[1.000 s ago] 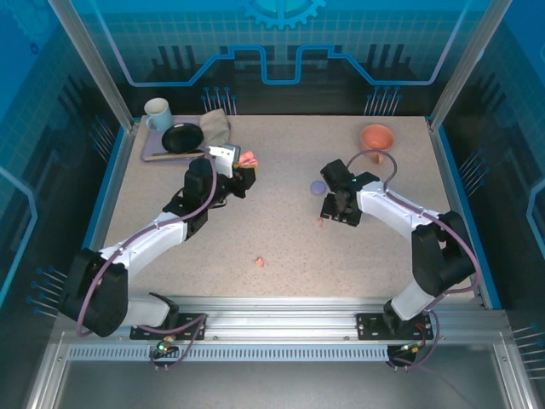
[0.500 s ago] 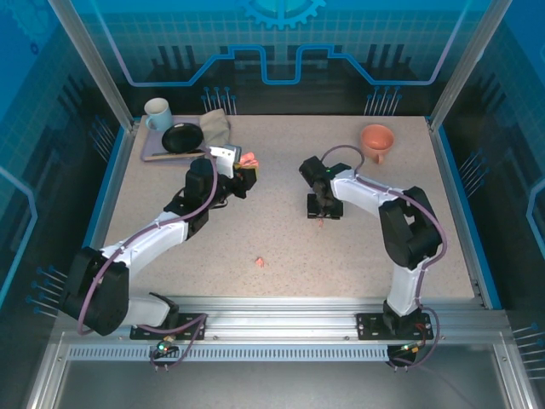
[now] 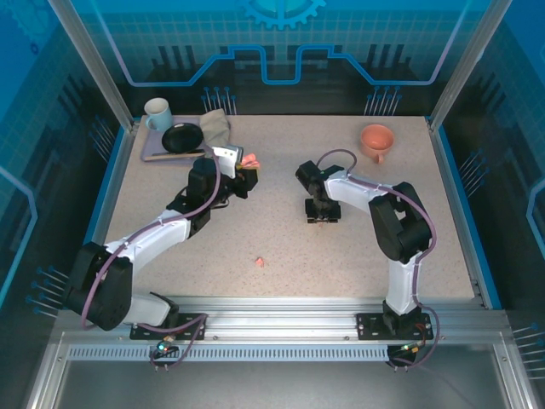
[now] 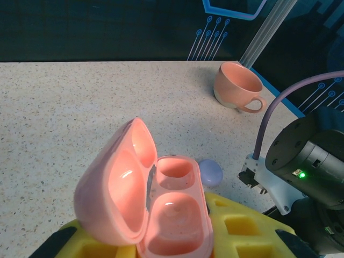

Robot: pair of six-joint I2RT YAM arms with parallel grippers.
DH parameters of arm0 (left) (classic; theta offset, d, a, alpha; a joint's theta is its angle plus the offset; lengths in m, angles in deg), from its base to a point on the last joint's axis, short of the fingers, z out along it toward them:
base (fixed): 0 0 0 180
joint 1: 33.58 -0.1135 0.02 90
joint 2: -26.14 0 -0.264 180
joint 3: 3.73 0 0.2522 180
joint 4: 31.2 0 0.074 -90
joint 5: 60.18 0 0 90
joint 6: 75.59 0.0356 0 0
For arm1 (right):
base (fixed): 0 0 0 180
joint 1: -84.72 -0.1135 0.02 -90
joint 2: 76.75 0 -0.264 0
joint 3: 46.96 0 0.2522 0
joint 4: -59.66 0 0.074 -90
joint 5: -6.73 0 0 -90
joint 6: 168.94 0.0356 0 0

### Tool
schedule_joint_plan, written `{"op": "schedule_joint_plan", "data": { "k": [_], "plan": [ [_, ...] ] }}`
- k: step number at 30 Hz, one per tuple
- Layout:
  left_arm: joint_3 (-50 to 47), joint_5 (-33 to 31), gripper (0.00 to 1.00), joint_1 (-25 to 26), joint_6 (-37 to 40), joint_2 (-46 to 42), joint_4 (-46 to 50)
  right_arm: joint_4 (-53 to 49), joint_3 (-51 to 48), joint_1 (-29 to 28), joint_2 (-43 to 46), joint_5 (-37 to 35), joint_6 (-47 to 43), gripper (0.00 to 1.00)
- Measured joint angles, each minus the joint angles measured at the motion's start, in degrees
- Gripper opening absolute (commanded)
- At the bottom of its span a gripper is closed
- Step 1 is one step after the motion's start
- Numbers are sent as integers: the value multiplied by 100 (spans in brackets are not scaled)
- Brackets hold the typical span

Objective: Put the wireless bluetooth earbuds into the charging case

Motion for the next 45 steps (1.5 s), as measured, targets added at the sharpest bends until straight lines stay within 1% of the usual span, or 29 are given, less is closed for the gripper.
{"op": "schedule_joint_plan", "data": {
  "k": [9, 20, 24, 26, 30, 33, 35, 37, 39, 42, 45],
  "plan": [
    [37, 0, 0, 17, 0, 2, -2, 66, -151, 160, 116, 0, 0, 40],
    [57, 0, 0, 28, 0, 2, 0, 219, -1080, 682, 968, 9, 0, 41],
    [61, 0, 0, 48, 0, 9, 0, 348, -1464, 831, 1379, 175, 31, 41],
    [72, 0, 0, 68, 0, 26, 0, 457, -1676, 916, 1572, 315, 151, 44],
    [118, 0, 0, 111, 0, 70, 7, 656, -1945, 979, 1790, 564, 407, 45],
    [129, 0, 0, 129, 0, 72, 7, 776, -1976, 979, 1814, 713, 664, 43],
    [131, 0, 0, 138, 0, 76, 4, 922, -2035, 979, 1823, 804, 997, 43],
    [131, -2, 0, 153, 0, 83, 4, 1069, -2164, 979, 1849, 905, 1390, 45],
    [131, 0, 0, 162, 0, 94, 4, 1296, -2428, 979, 1965, 1001, 1912, 49],
    [131, -2, 0, 179, 0, 98, 4, 1561, -2883, 973, 2277, 1102, 2728, 59],
    [133, -2, 0, 184, 0, 109, 2, 1665, -3003, 931, 2476, 1115, 3491, 63]
  ]
}}
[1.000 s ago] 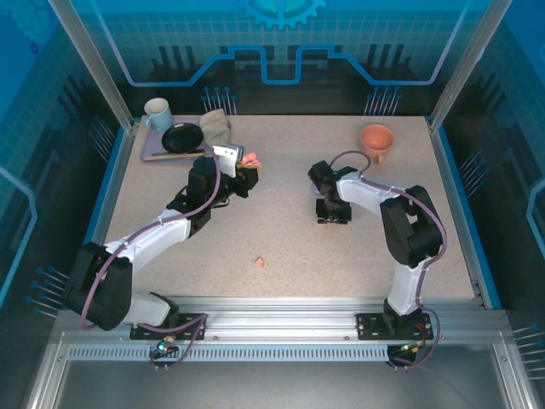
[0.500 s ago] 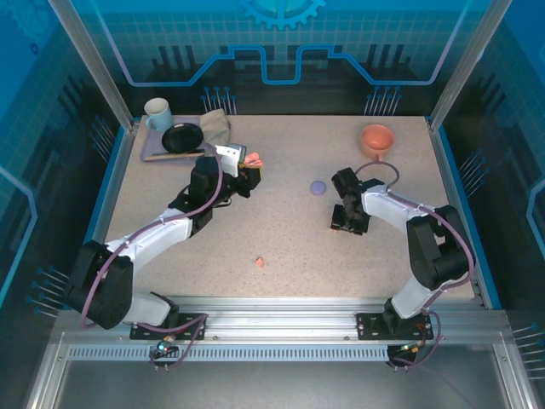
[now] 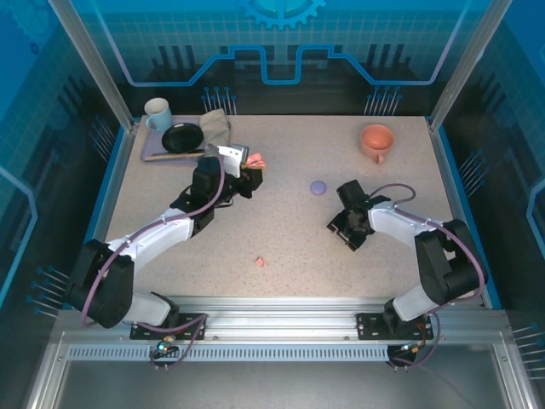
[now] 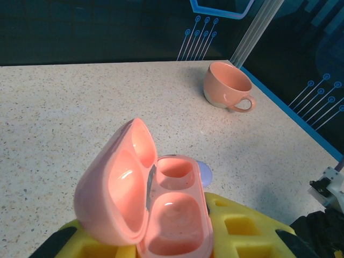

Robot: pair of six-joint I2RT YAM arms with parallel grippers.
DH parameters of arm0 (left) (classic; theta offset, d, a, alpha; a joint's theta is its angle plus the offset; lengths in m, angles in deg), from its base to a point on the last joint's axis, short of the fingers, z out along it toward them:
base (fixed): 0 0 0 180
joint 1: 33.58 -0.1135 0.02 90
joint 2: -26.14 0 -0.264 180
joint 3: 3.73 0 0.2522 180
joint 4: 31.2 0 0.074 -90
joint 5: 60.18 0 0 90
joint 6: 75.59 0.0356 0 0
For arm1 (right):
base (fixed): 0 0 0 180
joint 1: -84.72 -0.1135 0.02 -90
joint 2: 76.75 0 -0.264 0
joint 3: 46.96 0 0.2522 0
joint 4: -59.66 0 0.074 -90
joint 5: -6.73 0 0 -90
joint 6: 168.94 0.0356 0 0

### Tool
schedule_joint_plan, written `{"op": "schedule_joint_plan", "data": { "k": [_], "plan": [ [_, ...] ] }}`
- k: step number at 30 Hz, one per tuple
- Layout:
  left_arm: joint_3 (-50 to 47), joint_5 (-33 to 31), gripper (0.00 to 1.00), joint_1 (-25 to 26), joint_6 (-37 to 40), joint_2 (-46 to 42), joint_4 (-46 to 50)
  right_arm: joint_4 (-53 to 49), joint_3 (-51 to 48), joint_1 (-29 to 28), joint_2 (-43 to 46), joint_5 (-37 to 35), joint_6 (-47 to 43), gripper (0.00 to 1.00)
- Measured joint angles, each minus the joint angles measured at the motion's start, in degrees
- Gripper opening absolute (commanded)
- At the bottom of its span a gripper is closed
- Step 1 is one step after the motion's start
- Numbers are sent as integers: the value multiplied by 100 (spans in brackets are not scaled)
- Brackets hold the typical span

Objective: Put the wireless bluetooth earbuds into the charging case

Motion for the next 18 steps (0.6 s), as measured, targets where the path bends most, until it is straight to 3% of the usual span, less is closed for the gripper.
{"op": "schedule_joint_plan", "data": {
  "k": [8, 18],
  "plan": [
    [107, 2, 0, 33, 0, 146, -4, 238, 9, -70, 74, -155, 1401, 63],
    [214, 2, 0, 33, 2, 236, -2, 190, 691, 76, -221, -326, 1300, 62]
  ]
}}
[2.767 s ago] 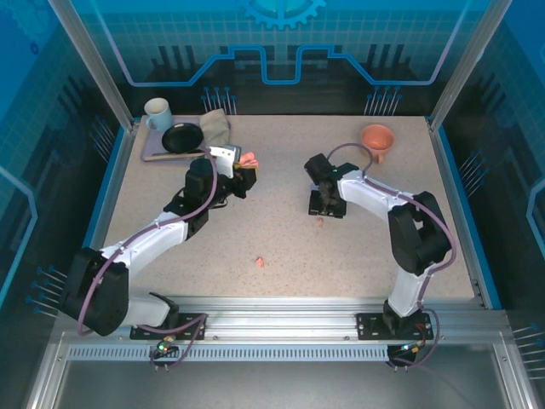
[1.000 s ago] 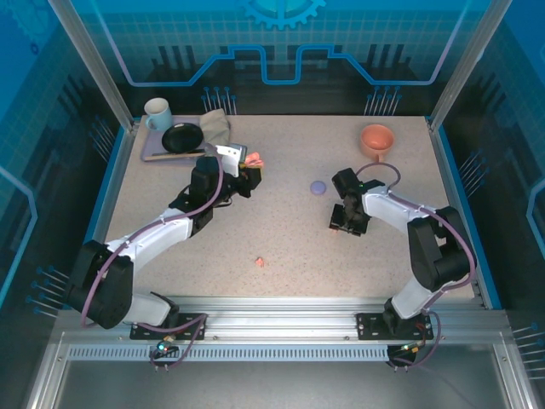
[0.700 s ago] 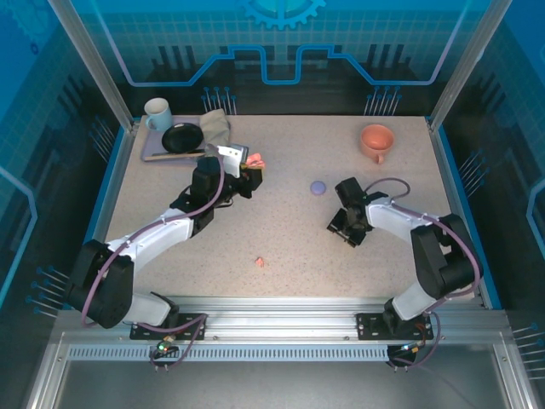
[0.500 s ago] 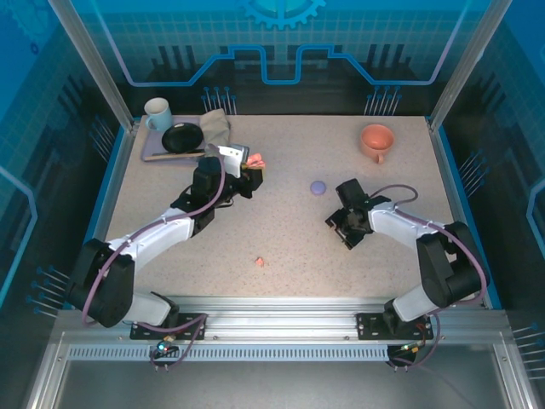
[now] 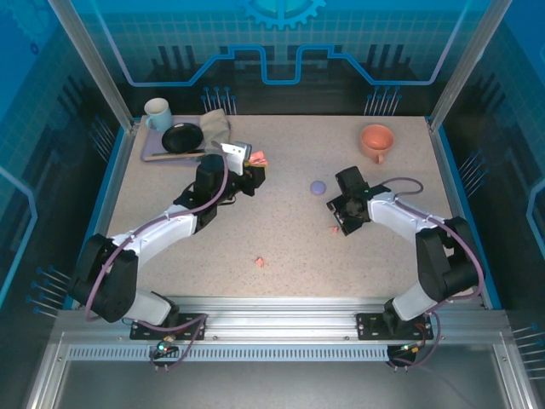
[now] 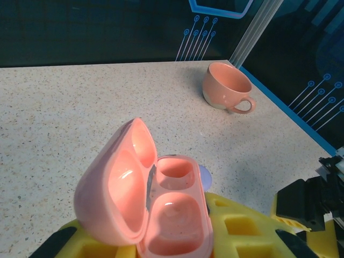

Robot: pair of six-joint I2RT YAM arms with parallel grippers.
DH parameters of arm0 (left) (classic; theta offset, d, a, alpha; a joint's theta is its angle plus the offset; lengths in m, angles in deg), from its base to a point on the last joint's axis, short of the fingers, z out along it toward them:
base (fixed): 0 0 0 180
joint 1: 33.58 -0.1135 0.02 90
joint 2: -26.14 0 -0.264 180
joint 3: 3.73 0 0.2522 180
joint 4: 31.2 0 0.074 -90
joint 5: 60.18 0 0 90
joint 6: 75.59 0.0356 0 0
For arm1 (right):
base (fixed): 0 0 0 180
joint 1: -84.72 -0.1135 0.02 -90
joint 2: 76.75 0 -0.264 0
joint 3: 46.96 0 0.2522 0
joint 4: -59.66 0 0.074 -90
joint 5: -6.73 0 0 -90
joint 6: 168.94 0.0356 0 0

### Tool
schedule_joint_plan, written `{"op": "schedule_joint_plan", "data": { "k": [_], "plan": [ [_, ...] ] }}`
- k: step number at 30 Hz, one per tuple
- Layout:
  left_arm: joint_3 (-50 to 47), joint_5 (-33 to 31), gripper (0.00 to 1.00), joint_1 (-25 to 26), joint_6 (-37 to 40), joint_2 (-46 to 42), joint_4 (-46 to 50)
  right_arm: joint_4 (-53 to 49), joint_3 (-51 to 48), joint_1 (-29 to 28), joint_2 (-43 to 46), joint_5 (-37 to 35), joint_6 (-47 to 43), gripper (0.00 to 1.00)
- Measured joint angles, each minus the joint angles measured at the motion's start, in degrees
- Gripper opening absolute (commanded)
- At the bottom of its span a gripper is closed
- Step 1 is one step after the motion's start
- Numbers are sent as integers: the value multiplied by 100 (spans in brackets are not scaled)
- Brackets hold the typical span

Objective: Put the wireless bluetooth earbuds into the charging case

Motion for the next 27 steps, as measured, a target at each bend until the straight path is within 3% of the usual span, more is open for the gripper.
{"op": "schedule_joint_plan", "data": {
  "k": [18, 27],
  "plan": [
    [76, 0, 0, 0, 4, 33, -2, -111, 98, 7, -518, 299, -332, 62],
    [76, -2, 0, 0, 20, 55, 0, -116, 656, 7, -1084, 509, -656, 60]
  ]
}}
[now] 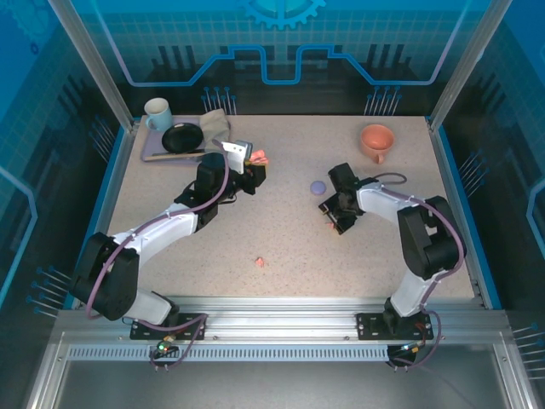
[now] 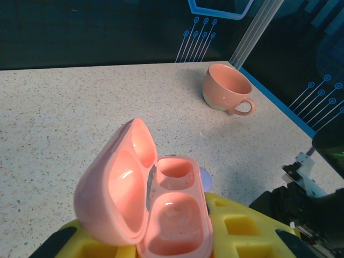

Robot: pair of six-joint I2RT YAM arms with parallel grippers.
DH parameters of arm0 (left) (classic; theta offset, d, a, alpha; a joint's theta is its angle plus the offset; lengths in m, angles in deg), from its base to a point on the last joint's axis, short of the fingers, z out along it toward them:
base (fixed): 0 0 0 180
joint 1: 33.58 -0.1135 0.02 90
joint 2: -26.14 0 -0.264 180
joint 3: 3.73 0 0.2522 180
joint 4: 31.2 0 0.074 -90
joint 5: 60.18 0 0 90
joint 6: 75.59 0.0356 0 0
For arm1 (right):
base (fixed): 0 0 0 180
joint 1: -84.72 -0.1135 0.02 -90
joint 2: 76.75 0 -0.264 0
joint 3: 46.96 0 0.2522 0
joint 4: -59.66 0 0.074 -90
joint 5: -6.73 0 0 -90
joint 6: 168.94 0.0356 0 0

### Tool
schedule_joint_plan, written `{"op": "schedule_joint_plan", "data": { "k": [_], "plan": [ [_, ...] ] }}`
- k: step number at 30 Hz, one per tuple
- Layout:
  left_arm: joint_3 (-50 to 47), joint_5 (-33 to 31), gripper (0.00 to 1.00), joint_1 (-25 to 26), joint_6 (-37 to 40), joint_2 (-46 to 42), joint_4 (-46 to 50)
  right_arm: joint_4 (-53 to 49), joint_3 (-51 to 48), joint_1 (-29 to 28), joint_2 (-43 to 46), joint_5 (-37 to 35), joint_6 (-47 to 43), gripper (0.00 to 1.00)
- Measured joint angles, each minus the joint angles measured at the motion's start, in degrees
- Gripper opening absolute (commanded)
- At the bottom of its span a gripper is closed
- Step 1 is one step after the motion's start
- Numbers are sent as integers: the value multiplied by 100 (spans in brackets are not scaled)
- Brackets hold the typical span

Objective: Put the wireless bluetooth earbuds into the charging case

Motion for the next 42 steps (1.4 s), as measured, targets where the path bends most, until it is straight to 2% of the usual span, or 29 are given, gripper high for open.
{"op": "schedule_joint_plan", "data": {
  "k": [11, 17, 23, 32, 42],
  "plan": [
    [0, 0, 0, 0, 7, 0, 2, -479, 1276, 0, -999, 170, -839, 58],
    [0, 0, 0, 0, 4, 0, 2, -699, 1530, -76, -1088, -46, -951, 64],
    [0, 0, 0, 0, 0, 0, 0, -1388, 1591, -278, -890, -555, -610, 67],
    [-2, 2, 0, 0, -2, 0, -4, -1880, 1764, -393, -828, -527, 107, 67],
    [-2, 2, 0, 0, -2, 0, -28, -1934, 1845, -402, -981, -485, 573, 64]
  ]
}}
